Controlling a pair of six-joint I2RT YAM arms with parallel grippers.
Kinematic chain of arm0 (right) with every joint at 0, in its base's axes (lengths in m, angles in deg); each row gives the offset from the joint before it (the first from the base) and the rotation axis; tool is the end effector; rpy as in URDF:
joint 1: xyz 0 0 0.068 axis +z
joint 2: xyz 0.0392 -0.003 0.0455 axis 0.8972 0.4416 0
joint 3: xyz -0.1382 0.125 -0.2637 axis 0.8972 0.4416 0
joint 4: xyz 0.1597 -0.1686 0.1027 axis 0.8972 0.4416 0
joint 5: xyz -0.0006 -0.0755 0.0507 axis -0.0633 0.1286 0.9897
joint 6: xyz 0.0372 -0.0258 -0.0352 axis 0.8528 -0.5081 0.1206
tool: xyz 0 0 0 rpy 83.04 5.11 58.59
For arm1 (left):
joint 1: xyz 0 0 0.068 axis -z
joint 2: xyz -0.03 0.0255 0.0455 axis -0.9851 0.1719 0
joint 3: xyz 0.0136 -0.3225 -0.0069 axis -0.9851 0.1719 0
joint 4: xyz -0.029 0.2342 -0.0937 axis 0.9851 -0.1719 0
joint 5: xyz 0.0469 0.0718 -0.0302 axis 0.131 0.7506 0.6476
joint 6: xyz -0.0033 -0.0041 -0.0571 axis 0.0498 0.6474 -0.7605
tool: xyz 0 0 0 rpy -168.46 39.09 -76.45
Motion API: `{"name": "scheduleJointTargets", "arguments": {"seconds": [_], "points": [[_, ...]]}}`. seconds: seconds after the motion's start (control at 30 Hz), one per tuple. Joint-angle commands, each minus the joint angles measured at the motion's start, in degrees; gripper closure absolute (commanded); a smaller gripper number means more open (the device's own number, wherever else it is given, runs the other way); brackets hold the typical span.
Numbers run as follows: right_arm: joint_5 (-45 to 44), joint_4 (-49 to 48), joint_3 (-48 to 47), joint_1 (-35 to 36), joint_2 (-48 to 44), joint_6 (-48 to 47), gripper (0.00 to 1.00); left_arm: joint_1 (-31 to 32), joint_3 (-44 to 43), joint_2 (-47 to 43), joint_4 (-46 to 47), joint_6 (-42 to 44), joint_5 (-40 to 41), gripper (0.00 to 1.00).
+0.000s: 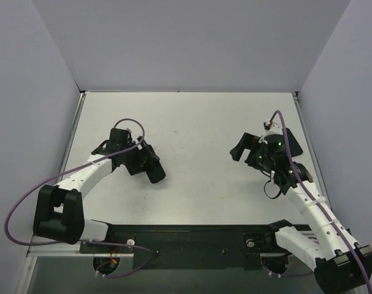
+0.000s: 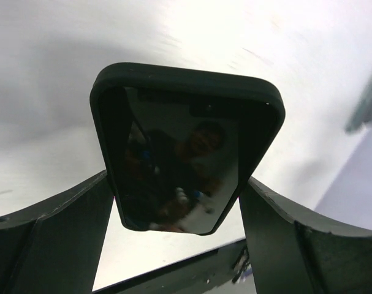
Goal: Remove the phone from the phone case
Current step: Pick up the phone at the center of the board.
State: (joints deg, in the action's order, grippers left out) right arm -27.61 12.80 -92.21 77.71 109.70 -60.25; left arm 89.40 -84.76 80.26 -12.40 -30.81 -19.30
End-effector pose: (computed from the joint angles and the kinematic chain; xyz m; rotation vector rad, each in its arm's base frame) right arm 0.1725 0.0465 0.3538 0.2039 1.9888 0.5769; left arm 0.2478 -0.0516 0.2520 -0.8081 2.5683 -0.7052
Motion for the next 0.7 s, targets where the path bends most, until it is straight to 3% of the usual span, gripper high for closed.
{"name": "scheduleJointTargets", "arguments": {"seconds": [0.0,0.1,0.23,0.5,0.67], "points": [[7.80,-11.99,5.68,10.41,-0.87,2.56,0.06,9.66,-4.59,-3.33,15.49,0.15,-7.91,1.00],[5.87,-19.55,9.56,22.43,-1.49,2.03,0.09,13.72,-3.54,-5.25,20.61,-2.48,-6.95,1.00],[-2.13,-28.70,15.10,33.43,-1.41,2.38,0.12,18.20,-1.25,-7.28,24.40,-8.53,-2.83,1.00],[-10.66,-35.39,12.64,41.02,6.06,2.73,0.27,23.83,1.83,-8.69,31.25,-15.93,-0.10,1.00],[-15.57,-36.89,10.45,43.12,10.46,2.39,0.43,25.59,2.18,-9.92,32.05,-17.87,0.96,1.00]]}}
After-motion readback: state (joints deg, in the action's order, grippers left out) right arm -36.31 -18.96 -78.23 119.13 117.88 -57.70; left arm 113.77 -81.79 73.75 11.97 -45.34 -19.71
